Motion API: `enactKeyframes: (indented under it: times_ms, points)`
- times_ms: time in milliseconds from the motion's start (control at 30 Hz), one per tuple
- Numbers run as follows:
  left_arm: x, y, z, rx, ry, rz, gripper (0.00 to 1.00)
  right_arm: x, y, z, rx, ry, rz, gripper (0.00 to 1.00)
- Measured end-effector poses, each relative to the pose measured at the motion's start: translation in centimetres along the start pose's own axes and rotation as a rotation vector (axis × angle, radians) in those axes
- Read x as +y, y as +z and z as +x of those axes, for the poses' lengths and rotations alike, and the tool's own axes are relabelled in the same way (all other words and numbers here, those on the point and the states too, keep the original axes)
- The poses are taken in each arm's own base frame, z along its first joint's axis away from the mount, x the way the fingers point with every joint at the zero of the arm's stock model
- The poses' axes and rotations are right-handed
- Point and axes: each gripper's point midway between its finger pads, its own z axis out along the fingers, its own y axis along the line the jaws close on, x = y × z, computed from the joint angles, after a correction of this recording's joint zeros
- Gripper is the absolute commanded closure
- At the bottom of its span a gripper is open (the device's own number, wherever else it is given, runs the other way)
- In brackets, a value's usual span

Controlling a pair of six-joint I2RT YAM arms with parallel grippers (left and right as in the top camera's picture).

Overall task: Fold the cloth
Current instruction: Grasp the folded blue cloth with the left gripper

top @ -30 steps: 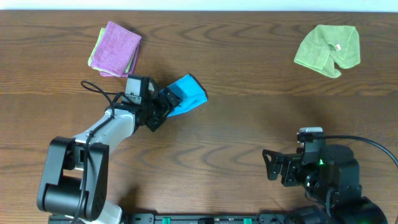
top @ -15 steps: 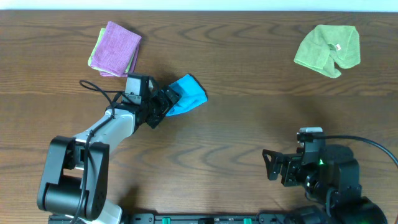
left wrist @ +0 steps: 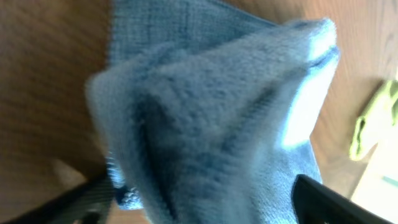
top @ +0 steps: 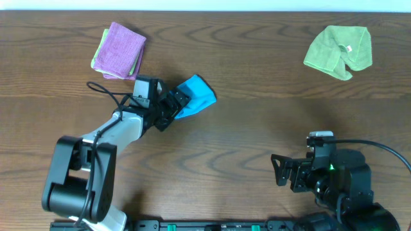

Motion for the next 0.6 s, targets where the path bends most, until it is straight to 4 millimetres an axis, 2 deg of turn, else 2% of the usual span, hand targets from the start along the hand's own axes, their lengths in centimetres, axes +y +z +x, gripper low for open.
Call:
enactKeyframes:
  times_ms: [33,100,167,233,333,467,600]
  points:
    - [0.0,0.3,0.0,0.003,-0.002,0.004,0.43,0.0,0.0,0.0,0.0,0.0,0.0,0.01]
    - [0.2,0.9,0.0,0.007,-0.007,0.002,0.6,0.0,0.0,0.0,0.0,0.0,0.0,0.01]
    - [0.2,1.6,0.0,0.013,-0.003,0.013,0.72,0.0,0.0,0.0,0.0,0.0,0.0,0.01]
    - [0.3,2.0,-0.1,0.016,-0.002,0.02,0.92,0.0,0.0,0.0,0.001,0.0,0.0,0.01]
    - [0.0,2.3,-0.3,0.01,0.008,0.037,0.94,0.0,0.0,0.0,0.001,0.001,0.0,0.01]
    - [-1.6,2.2,-1.0,-0.015,0.041,0.104,0.94,0.0,0.0,0.0,0.001,0.0,0.0,0.01]
    - [-2.2,2.1,-0.9,-0.003,0.048,0.125,0.94,0.0,0.0,0.0,0.001,0.0,0.0,0.01]
